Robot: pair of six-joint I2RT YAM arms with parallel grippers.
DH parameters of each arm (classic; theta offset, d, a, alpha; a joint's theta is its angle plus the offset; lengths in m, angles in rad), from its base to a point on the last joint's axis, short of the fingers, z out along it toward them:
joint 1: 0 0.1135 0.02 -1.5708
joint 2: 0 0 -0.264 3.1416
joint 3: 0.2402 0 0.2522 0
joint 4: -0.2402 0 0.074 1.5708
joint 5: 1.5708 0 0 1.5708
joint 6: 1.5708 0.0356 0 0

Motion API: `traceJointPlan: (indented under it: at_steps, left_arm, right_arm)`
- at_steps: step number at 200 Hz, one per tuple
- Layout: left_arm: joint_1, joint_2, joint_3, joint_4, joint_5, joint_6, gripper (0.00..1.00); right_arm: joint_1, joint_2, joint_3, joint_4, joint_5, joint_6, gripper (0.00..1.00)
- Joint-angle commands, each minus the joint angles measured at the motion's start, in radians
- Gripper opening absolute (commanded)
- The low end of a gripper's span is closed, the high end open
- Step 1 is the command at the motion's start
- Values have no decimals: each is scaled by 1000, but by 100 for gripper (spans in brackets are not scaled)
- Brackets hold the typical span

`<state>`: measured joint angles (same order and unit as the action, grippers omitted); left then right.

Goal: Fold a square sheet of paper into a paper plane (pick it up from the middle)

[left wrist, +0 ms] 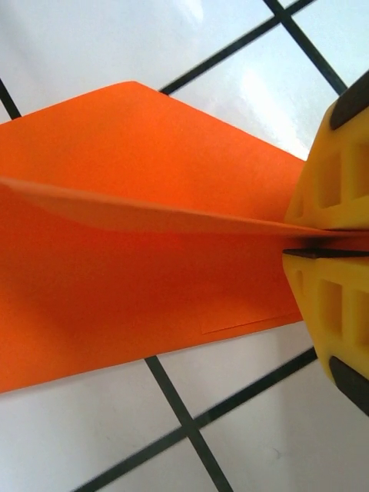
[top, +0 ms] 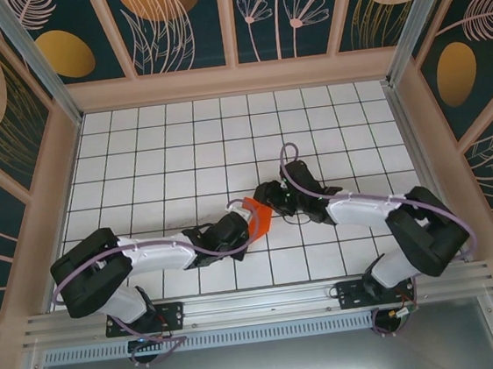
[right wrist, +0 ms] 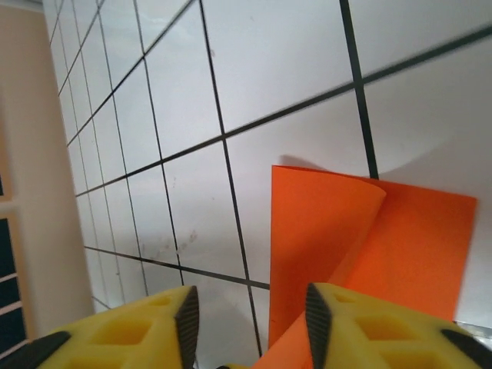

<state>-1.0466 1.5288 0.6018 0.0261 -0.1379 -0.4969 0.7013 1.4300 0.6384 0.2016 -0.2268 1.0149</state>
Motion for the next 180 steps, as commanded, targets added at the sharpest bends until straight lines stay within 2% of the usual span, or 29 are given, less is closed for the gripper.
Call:
traceJointPlan:
  at_steps: [1,41,66,104,127,165,180]
  left_arm:
    - [-6,38,31,0,43,9,13]
    - [1,88,71,25,141,-13,13]
    - [24,118,86,68,230,-57,12]
    - [120,121,34,200,414,-151,11]
    - [154,128,16,248,522,-162,12]
    - [179,160,14,280,594,-198,12]
    - [190,178,11,305,620,-223,12]
  right_arm:
    - [-8,-101,15,-140,85,-64,49]
    - [-6,-230,-109,-89,69,-39,49]
    - [12,-247,-172,-15,40,-11,37]
    - [66,-204,-210,88,41,29,23]
    - [72,-152,-207,149,14,31,20]
    - [84,-80,-151,101,64,32,15]
    - [81,-75,-158,135,67,37,15]
